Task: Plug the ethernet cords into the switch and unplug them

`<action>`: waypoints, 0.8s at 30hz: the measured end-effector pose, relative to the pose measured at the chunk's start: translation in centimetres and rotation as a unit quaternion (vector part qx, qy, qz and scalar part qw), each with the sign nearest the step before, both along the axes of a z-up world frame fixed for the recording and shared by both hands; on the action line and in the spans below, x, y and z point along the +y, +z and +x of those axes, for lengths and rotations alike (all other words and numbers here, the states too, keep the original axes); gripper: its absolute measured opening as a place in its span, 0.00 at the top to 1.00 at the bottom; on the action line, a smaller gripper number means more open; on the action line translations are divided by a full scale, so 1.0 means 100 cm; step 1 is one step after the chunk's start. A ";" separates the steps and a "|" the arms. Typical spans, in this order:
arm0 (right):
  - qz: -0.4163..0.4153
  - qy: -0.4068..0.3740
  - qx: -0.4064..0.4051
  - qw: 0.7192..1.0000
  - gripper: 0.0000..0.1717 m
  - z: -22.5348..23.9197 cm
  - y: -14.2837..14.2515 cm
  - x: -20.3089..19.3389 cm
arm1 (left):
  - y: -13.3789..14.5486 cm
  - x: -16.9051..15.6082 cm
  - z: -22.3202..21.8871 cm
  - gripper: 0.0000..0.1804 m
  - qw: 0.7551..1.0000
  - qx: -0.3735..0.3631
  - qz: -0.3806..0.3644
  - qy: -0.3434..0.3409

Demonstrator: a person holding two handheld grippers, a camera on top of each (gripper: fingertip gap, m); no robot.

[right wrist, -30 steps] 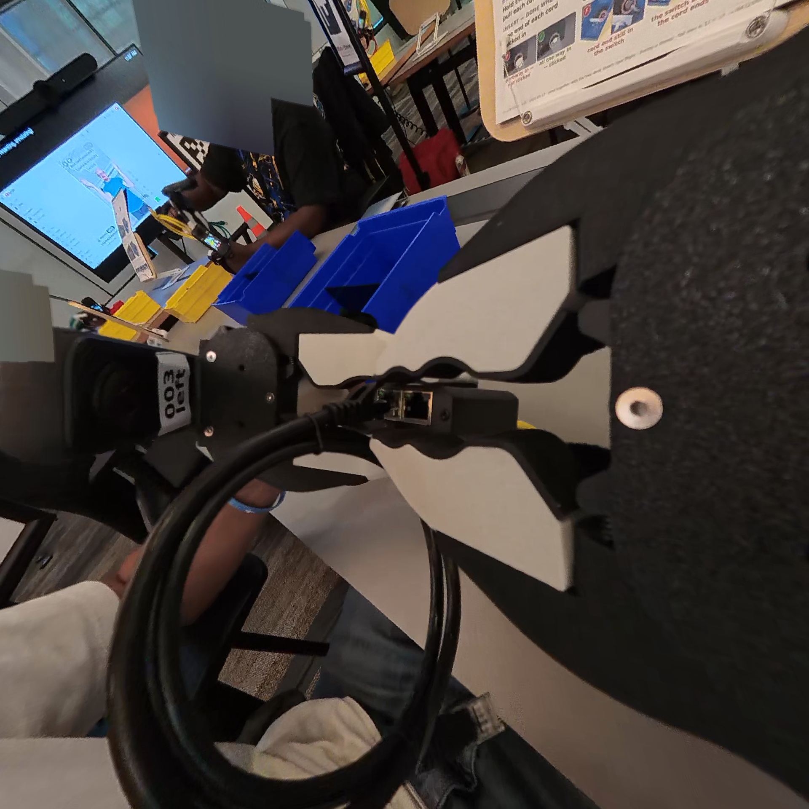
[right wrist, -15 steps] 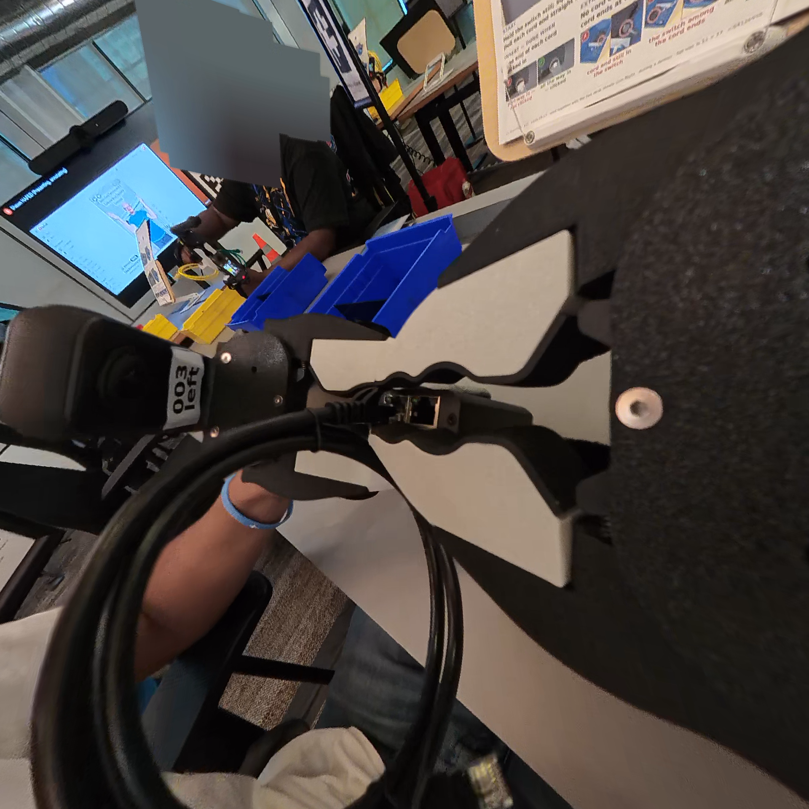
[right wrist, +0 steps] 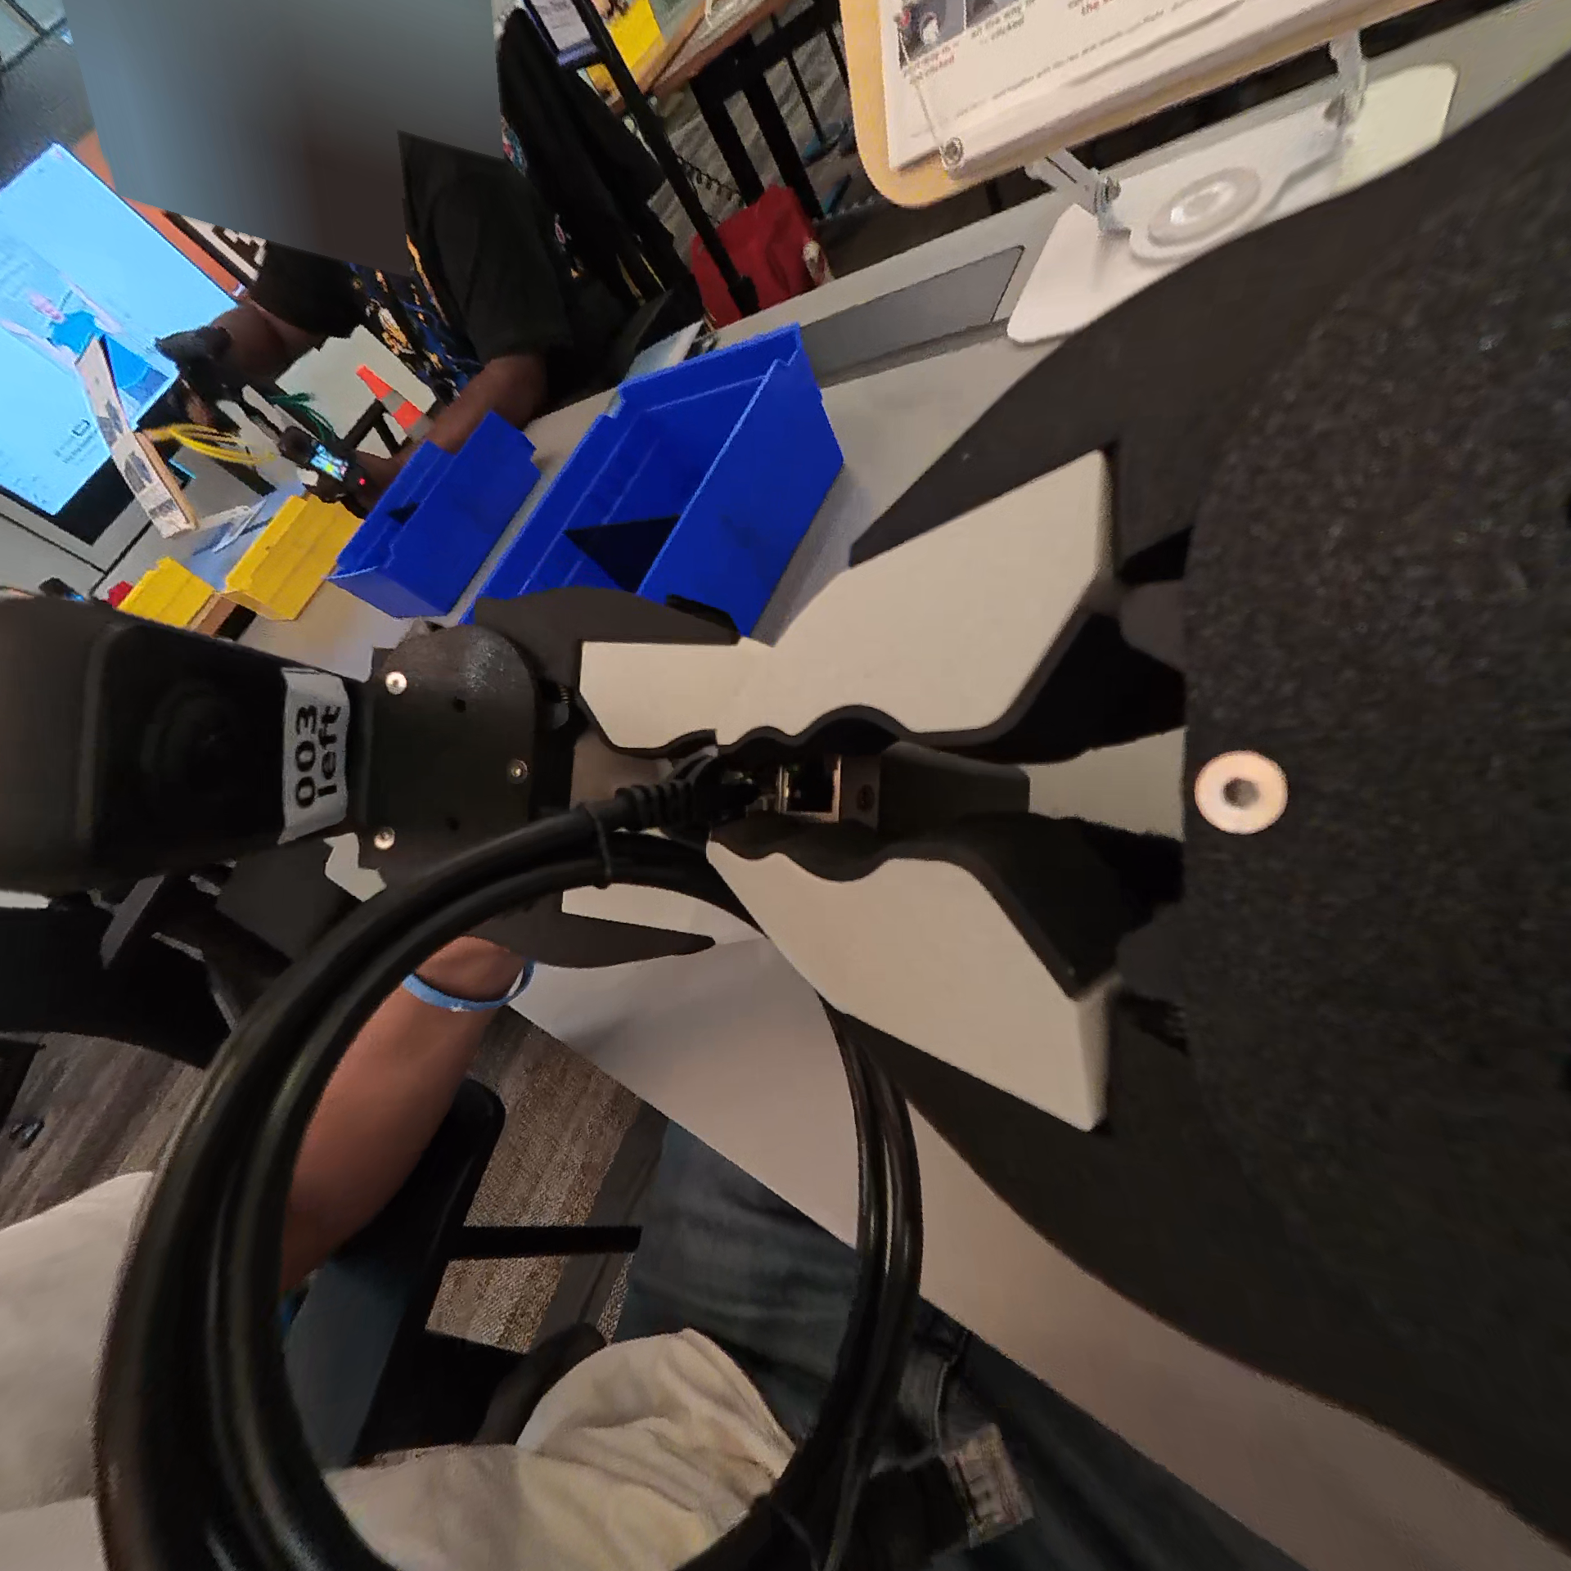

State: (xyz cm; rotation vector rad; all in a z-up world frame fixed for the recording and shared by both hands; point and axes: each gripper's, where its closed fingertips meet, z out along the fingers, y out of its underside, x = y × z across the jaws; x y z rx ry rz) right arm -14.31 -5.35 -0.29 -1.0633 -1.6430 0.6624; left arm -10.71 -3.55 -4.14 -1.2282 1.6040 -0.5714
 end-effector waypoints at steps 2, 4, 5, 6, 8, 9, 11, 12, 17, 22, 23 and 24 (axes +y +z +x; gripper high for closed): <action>-0.016 -0.002 -0.003 1.000 0.94 0.001 -0.001 0.000 | -0.001 -0.001 0.001 0.86 1.000 0.001 -0.002 0.000; -0.020 -0.002 -0.007 1.000 0.94 0.001 -0.001 -0.002 | 0.000 -0.001 0.002 0.86 1.000 -0.002 0.002 -0.002; -0.020 -0.003 -0.005 1.000 0.94 0.001 0.000 -0.002 | 0.000 -0.002 0.002 0.86 1.000 0.001 0.003 -0.005; -0.031 0.004 -0.009 0.999 0.94 0.002 -0.001 -0.004 | -0.001 -0.003 0.002 0.86 1.000 0.005 0.005 -0.004; -0.029 -0.001 0.002 1.000 0.94 0.002 0.001 -0.002 | 0.002 0.000 0.002 0.87 1.000 -0.003 0.001 0.004; -0.040 -0.001 0.012 0.999 0.94 0.001 0.004 -0.002 | 0.003 -0.001 0.002 0.87 1.000 0.000 0.001 0.001; -0.044 0.002 0.020 0.999 0.93 0.001 0.007 -0.001 | 0.006 0.002 0.001 0.87 1.000 0.002 0.016 0.017; -0.021 -0.001 0.026 0.999 0.93 0.001 0.010 0.000 | 0.009 0.004 0.000 0.87 0.999 0.001 0.028 0.023; 0.072 -0.063 0.011 0.995 0.88 0.010 0.011 0.017 | 0.008 0.026 -0.012 0.87 0.989 0.035 0.115 0.087; -0.008 -0.207 0.000 0.978 0.83 0.054 0.019 0.069 | 0.001 0.072 -0.033 0.87 0.945 0.103 0.214 0.223; -0.047 -0.244 0.006 0.969 0.83 0.061 0.021 0.079 | -0.001 0.082 -0.040 0.87 0.928 0.124 0.238 0.259; -0.091 -0.271 0.009 0.958 0.81 0.065 0.022 0.086 | -0.002 0.093 -0.047 0.87 0.907 0.146 0.263 0.296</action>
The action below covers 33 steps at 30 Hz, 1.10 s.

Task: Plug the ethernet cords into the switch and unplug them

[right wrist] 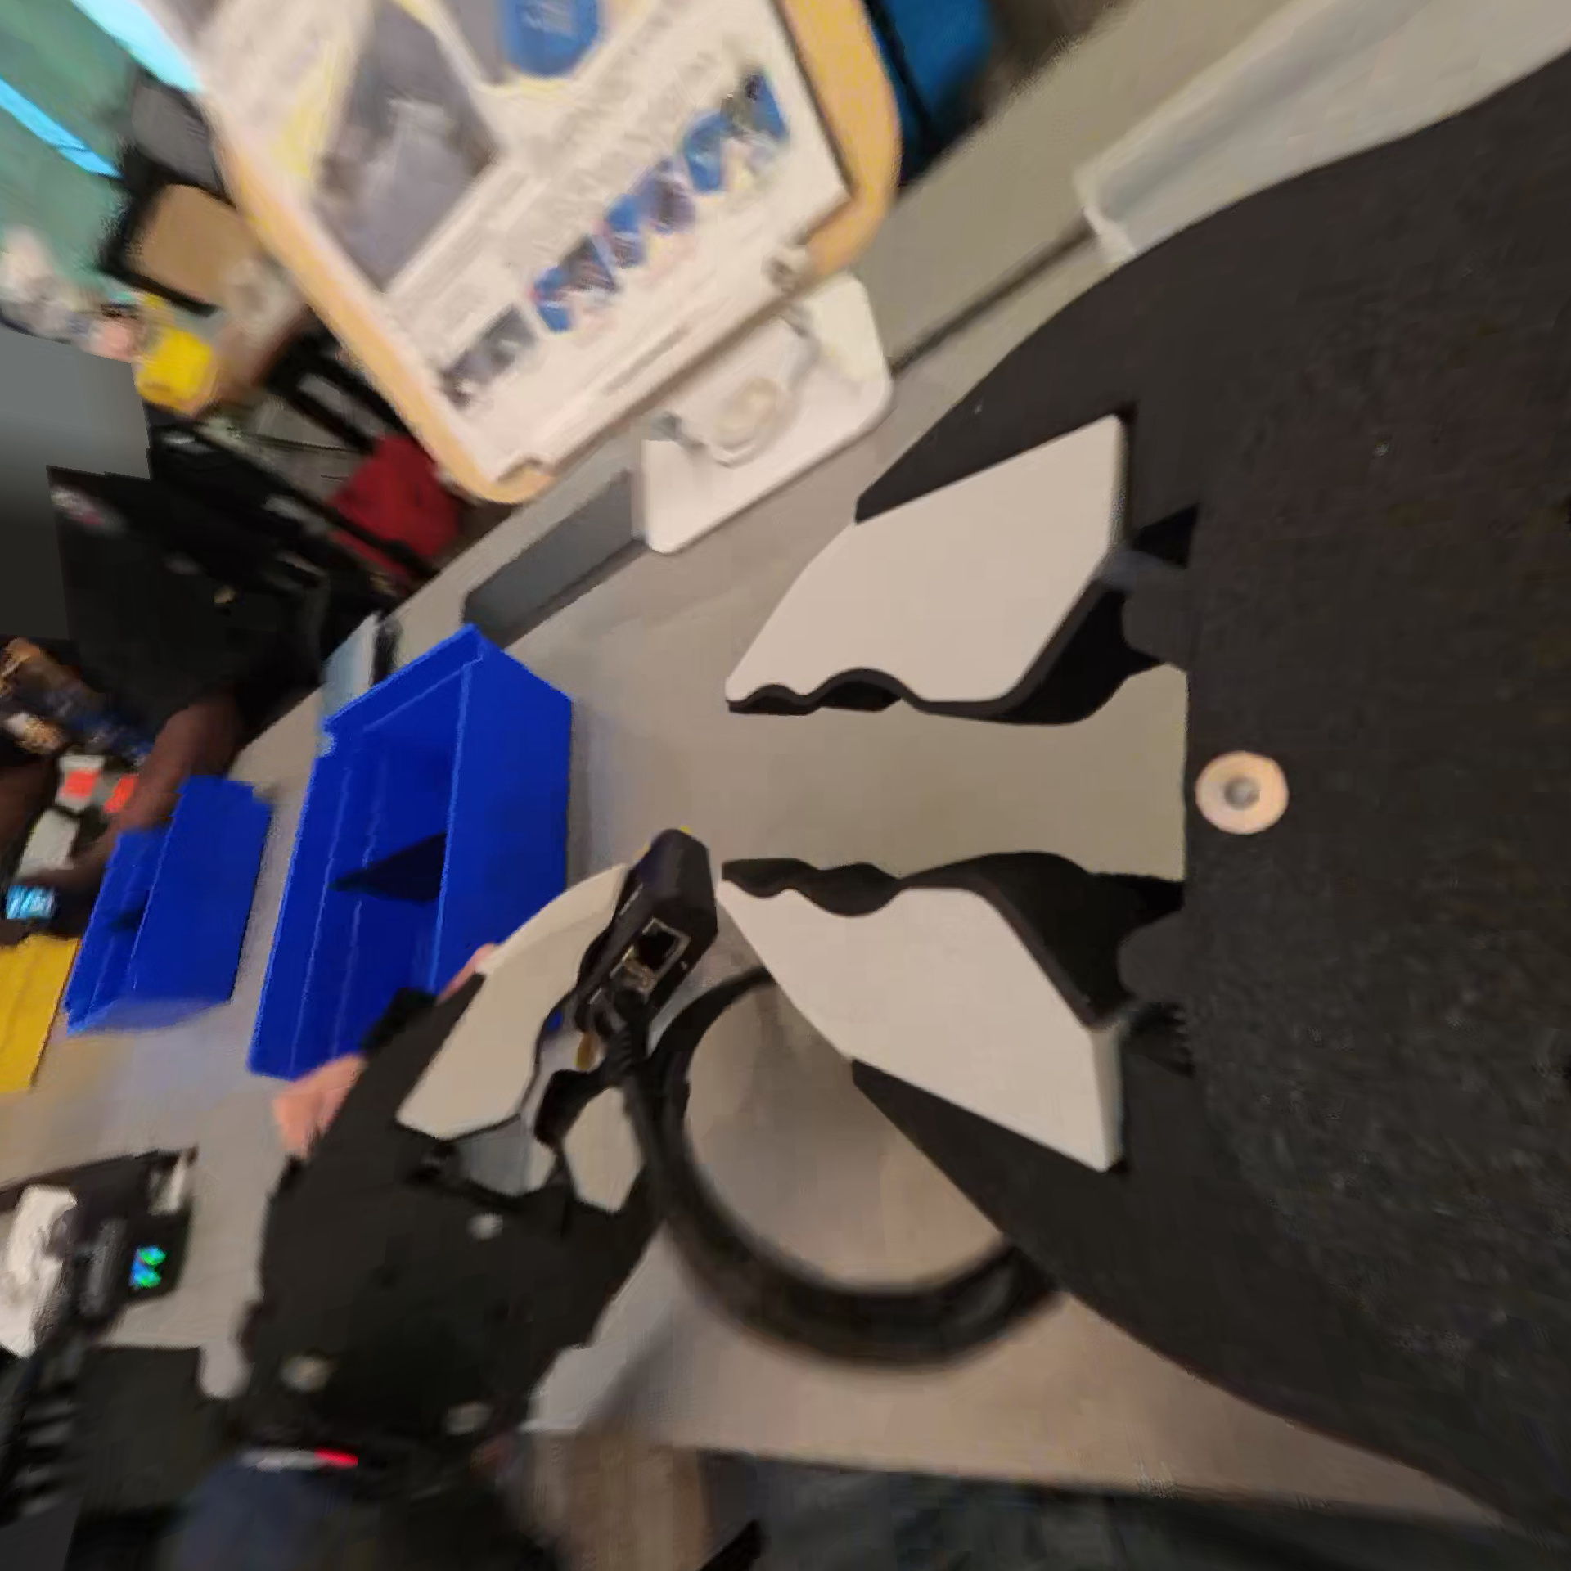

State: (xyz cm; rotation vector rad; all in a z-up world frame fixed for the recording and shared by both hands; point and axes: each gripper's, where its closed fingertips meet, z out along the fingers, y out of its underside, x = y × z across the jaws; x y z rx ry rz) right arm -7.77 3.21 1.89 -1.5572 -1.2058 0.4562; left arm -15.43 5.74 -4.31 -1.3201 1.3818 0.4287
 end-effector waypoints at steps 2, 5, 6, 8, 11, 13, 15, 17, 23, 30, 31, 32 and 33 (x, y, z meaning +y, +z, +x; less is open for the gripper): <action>-0.093 -0.023 0.033 0.995 0.78 -0.004 -0.002 0.001 | -0.001 0.016 -0.014 0.87 0.995 0.051 0.056 0.067; -0.185 -0.030 0.071 0.980 0.78 -0.031 -0.012 -0.007 | -0.008 0.031 -0.028 0.87 0.980 0.110 0.095 0.133; -0.189 -0.035 0.068 0.979 0.78 -0.042 -0.018 -0.008 | -0.011 0.033 -0.030 0.87 0.977 0.122 0.101 0.143; -0.174 -0.068 0.028 0.982 0.79 -0.055 -0.037 -0.001 | -0.016 0.036 -0.031 0.87 0.973 0.134 0.100 0.157; -0.173 -0.085 0.000 0.981 0.89 -0.065 -0.051 0.005 | -0.018 0.039 -0.037 0.87 0.969 0.147 0.107 0.167; -0.189 -0.089 -0.013 0.978 0.85 -0.062 -0.054 0.011 | -0.016 0.039 -0.040 0.87 0.966 0.157 0.116 0.171; -0.229 -0.050 -0.023 0.972 0.81 -0.068 -0.058 0.006 | -0.013 0.035 -0.036 0.87 0.966 0.155 0.129 0.161; -0.265 -0.013 -0.023 0.964 0.81 -0.076 -0.061 0.000 | -0.013 0.031 -0.031 0.87 0.971 0.142 0.118 0.152; -0.228 -0.017 -0.067 0.971 0.86 -0.079 -0.076 0.003 | -0.006 0.027 -0.031 0.87 0.975 0.120 0.104 0.156; -0.167 -0.043 -0.060 0.983 0.92 -0.069 -0.067 0.017 | 0.001 0.021 -0.030 0.87 0.980 0.103 0.099 0.136; -0.172 -0.040 -0.060 0.982 0.92 -0.069 -0.068 0.017 | -0.001 0.021 -0.030 0.87 0.981 0.106 0.095 0.135; -0.169 -0.038 -0.066 0.983 0.92 -0.068 -0.070 0.017 | -0.003 0.021 -0.030 0.87 0.981 0.105 0.089 0.133; -0.162 -0.036 -0.067 0.984 0.92 -0.068 -0.070 0.017 | -0.003 0.021 -0.029 0.87 0.982 0.101 0.086 0.133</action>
